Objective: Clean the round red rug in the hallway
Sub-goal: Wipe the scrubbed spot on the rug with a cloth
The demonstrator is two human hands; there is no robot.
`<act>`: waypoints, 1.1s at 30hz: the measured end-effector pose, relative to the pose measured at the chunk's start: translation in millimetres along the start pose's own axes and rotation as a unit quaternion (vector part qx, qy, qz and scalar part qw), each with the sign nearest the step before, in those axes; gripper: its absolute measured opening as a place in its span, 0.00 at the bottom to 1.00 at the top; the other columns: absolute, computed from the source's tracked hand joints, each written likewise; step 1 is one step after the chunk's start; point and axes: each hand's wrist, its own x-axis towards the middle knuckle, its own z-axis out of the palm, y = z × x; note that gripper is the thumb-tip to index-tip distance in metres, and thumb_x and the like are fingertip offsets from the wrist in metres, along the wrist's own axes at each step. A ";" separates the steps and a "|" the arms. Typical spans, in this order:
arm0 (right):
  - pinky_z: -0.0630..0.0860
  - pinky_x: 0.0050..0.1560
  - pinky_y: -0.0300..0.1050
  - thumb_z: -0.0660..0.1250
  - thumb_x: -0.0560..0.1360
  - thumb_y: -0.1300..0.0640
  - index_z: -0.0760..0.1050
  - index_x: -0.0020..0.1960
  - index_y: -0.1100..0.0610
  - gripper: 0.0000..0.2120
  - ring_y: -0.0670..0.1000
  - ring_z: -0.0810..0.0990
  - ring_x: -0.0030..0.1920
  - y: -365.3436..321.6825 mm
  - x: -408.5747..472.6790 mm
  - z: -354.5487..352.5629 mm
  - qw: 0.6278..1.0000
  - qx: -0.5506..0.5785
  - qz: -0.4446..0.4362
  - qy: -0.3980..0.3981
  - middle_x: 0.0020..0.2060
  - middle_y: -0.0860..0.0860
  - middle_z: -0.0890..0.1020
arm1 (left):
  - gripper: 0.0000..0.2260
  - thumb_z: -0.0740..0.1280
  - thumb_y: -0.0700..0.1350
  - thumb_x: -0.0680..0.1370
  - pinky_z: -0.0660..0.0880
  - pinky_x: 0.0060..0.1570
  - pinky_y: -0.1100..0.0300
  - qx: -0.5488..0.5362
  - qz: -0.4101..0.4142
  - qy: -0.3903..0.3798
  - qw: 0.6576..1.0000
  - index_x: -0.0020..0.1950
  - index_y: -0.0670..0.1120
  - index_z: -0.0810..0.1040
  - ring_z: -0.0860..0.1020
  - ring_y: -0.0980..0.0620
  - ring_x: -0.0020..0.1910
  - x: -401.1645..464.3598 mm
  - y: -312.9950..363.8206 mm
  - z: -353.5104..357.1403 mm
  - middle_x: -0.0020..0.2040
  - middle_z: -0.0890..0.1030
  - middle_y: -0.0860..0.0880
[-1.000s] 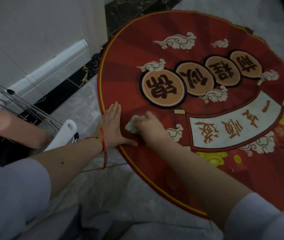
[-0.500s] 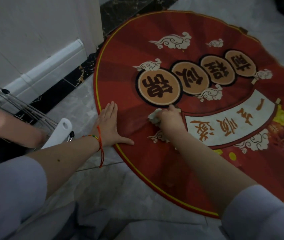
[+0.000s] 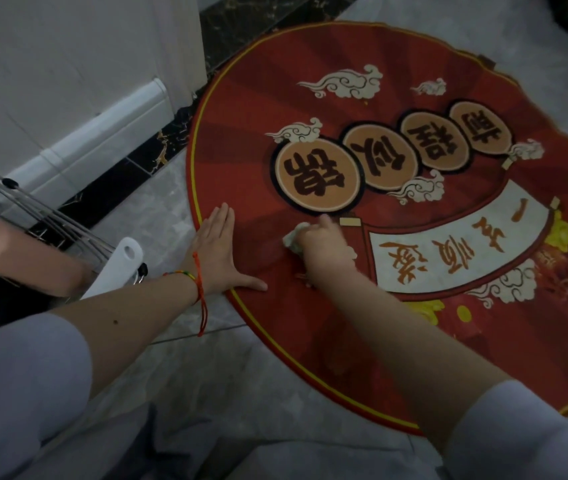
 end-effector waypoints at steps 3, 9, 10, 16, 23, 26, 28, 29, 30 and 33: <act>0.64 0.55 0.43 0.58 0.78 0.60 0.76 0.60 0.59 0.13 0.54 0.68 0.59 -38.0 -9.7 5.5 0.996 -0.041 -0.062 -0.048 0.58 0.54 0.75 | 0.69 0.62 0.78 0.49 0.40 0.74 0.54 -0.005 -0.003 0.000 1.000 0.77 0.41 0.40 0.40 0.49 0.77 2.1 -0.9 0.7 0.78 0.41 0.45; 0.66 0.52 0.46 0.58 0.78 0.61 0.78 0.57 0.57 0.13 0.57 0.70 0.57 -40.2 -11.1 2.5 0.996 -0.066 -0.058 -0.016 0.54 0.51 0.78 | 0.69 0.61 0.78 0.49 0.40 0.75 0.54 0.002 -0.001 -0.003 1.000 0.77 0.41 0.40 0.40 0.49 0.77 2.2 -1.0 0.8 0.78 0.41 0.45; 0.66 0.55 0.46 0.59 0.78 0.60 0.77 0.59 0.56 0.13 0.56 0.70 0.59 -40.0 -8.8 -2.7 0.996 -0.061 -0.043 -0.054 0.56 0.53 0.77 | 0.69 0.61 0.78 0.49 0.40 0.75 0.54 0.002 -0.001 -0.003 1.000 0.77 0.41 0.39 0.40 0.49 0.77 2.0 -0.6 0.5 0.78 0.41 0.45; 0.64 0.53 0.43 0.58 0.78 0.63 0.73 0.64 0.58 0.15 0.55 0.66 0.61 -21.8 -9.4 -10.2 0.996 -0.068 0.016 -0.047 0.59 0.51 0.73 | 0.69 0.60 0.78 0.49 0.39 0.74 0.55 0.009 -0.002 -0.011 1.000 0.77 0.41 0.39 0.40 0.49 0.77 1.9 -0.1 -0.3 0.78 0.40 0.45; 0.68 0.62 0.45 0.59 0.78 0.61 0.67 0.71 0.57 0.21 0.56 0.66 0.69 -4.3 19.5 -34.6 0.974 0.027 0.153 -0.164 0.70 0.58 0.64 | 0.69 0.60 0.79 0.49 0.39 0.74 0.54 0.007 -0.005 -0.008 1.000 0.77 0.41 0.39 0.40 0.49 0.77 1.1 -1.3 0.7 0.78 0.40 0.45; 0.65 0.57 0.39 0.58 0.78 0.59 0.72 0.65 0.57 0.16 0.54 0.68 0.64 5.4 7.1 -9.4 0.985 0.030 0.142 -0.094 0.65 0.54 0.69 | 0.68 0.61 0.78 0.50 0.37 0.74 0.55 0.002 0.001 -0.011 1.000 0.77 0.41 0.39 0.39 0.49 0.77 2.7 -0.6 0.4 0.78 0.40 0.45; 0.68 0.61 0.44 0.59 0.78 0.58 0.69 0.68 0.56 0.18 0.57 0.68 0.65 0.5 10.3 -17.4 0.981 0.002 0.137 -0.135 0.66 0.54 0.67 | 0.68 0.61 0.78 0.50 0.37 0.74 0.55 0.000 -0.001 -0.009 1.000 0.77 0.42 0.39 0.39 0.49 0.77 2.0 -1.6 1.5 0.78 0.40 0.46; 0.70 0.62 0.47 0.60 0.78 0.59 0.68 0.70 0.55 0.20 0.58 0.69 0.65 0.4 14.6 -27.9 0.975 -0.008 0.153 -0.160 0.68 0.55 0.66 | 0.68 0.61 0.78 0.50 0.38 0.74 0.55 0.000 0.000 -0.010 1.000 0.77 0.42 0.39 0.39 0.49 0.77 2.0 -0.4 0.7 0.78 0.40 0.46; 0.72 0.60 0.48 0.61 0.77 0.62 0.69 0.70 0.54 0.21 0.58 0.71 0.64 -0.3 23.0 -39.4 0.971 0.032 0.180 -0.153 0.67 0.56 0.68 | 0.68 0.61 0.78 0.50 0.38 0.74 0.55 0.001 -0.001 -0.009 1.000 0.77 0.42 0.39 0.40 0.49 0.77 1.4 -1.0 0.7 0.78 0.40 0.46; 0.70 0.54 0.44 0.59 0.77 0.66 0.75 0.64 0.56 0.18 0.56 0.74 0.59 11.0 31.0 -36.9 0.974 0.070 0.200 -0.085 0.60 0.56 0.76 | 0.69 0.60 0.79 0.50 0.38 0.75 0.55 0.001 0.002 -0.005 1.000 0.77 0.41 0.39 0.40 0.49 0.77 2.0 -2.0 1.4 0.78 0.40 0.46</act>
